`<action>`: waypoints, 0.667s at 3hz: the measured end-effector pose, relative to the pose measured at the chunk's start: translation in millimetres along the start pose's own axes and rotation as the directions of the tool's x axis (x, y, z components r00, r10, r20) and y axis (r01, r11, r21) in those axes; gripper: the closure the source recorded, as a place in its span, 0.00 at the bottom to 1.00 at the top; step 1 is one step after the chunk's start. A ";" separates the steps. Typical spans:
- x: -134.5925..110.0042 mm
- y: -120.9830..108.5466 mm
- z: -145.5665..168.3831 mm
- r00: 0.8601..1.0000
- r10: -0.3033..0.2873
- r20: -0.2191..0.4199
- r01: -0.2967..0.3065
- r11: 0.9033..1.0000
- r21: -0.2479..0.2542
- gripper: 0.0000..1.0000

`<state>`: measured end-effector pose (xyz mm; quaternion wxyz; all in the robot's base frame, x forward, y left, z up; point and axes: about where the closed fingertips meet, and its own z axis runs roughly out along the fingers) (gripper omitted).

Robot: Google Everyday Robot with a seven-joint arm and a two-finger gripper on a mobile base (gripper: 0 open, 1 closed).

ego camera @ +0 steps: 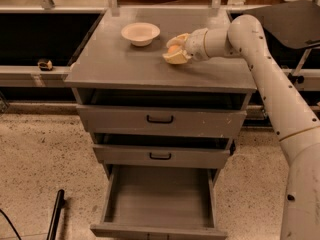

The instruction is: Pick orange from bottom drawer and place on counter

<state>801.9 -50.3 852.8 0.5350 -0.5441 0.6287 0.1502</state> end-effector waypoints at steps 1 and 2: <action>0.0 0.0 0.0 1.000 0.000 0.000 0.000 1.000 0.000 0.12; 0.0 0.0 0.1 1.000 0.000 0.000 0.000 1.000 0.000 0.00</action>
Offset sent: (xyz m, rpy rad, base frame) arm 0.0000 0.0000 0.0000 0.0000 0.0000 0.0000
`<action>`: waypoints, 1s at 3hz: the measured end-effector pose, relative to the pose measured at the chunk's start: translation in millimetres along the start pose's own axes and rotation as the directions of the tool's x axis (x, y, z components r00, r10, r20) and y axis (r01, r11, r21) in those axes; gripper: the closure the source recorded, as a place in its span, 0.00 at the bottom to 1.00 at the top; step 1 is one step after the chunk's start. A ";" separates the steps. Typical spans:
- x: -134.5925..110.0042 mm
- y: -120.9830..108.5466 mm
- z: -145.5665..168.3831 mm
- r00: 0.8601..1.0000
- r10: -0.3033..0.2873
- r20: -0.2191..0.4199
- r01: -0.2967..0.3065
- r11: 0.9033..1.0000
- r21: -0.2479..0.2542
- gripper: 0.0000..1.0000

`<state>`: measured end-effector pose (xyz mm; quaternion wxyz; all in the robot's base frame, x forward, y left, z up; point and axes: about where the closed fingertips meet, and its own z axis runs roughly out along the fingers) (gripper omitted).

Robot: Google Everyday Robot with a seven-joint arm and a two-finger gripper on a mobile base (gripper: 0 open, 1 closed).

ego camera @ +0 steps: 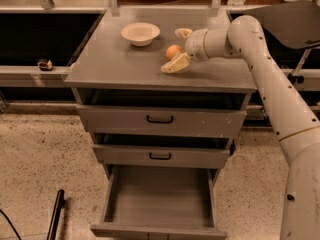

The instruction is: Pick orange from bottom drawer and place on counter

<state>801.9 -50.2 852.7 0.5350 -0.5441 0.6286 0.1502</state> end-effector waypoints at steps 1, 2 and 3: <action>0.0 0.0 0.0 1.000 0.000 0.000 0.000 1.000 0.000 0.00; -12.4 3.7 -12.9 0.999 -0.018 0.037 0.019 0.999 -0.038 0.00; -49.0 12.3 -52.8 0.983 -0.062 0.173 0.067 0.997 -0.024 0.00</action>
Offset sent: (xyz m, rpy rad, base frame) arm -0.0316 -0.0164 0.0434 0.0415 -0.0257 0.1400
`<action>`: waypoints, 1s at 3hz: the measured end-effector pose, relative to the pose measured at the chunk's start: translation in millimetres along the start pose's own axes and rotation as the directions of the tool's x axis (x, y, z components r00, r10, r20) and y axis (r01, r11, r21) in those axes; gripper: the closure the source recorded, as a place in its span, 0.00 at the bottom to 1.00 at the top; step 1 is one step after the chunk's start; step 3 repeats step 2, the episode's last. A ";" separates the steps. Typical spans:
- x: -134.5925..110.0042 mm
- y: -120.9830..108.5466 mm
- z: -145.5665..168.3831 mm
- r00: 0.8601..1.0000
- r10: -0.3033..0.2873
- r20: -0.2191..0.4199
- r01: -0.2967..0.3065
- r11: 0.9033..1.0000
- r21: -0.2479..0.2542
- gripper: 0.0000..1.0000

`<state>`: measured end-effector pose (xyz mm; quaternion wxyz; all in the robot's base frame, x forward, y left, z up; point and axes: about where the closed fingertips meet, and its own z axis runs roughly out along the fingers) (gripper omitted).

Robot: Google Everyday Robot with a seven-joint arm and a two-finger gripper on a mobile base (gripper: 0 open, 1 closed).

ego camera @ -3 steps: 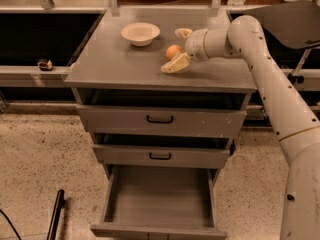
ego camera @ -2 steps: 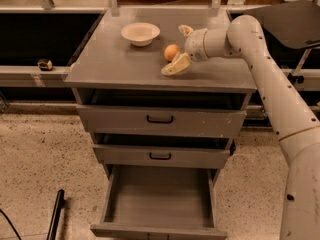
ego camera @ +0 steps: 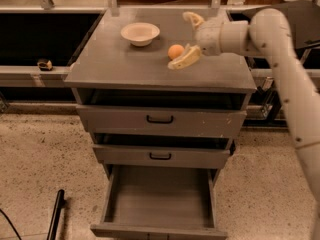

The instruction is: Pick orange from bottom drawer and place on counter

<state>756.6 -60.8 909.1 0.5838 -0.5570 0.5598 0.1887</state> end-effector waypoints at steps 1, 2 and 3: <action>-27.0 6.7 -66.6 0.995 -0.036 0.090 0.028 0.996 0.088 0.00; -21.4 5.1 -92.1 0.996 -0.033 0.083 0.023 0.993 0.119 0.00; -21.4 5.1 -92.1 0.996 -0.033 0.083 0.023 0.993 0.119 0.00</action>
Offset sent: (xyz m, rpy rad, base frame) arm -0.0410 -0.0416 0.0352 0.0855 -0.0868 -0.0246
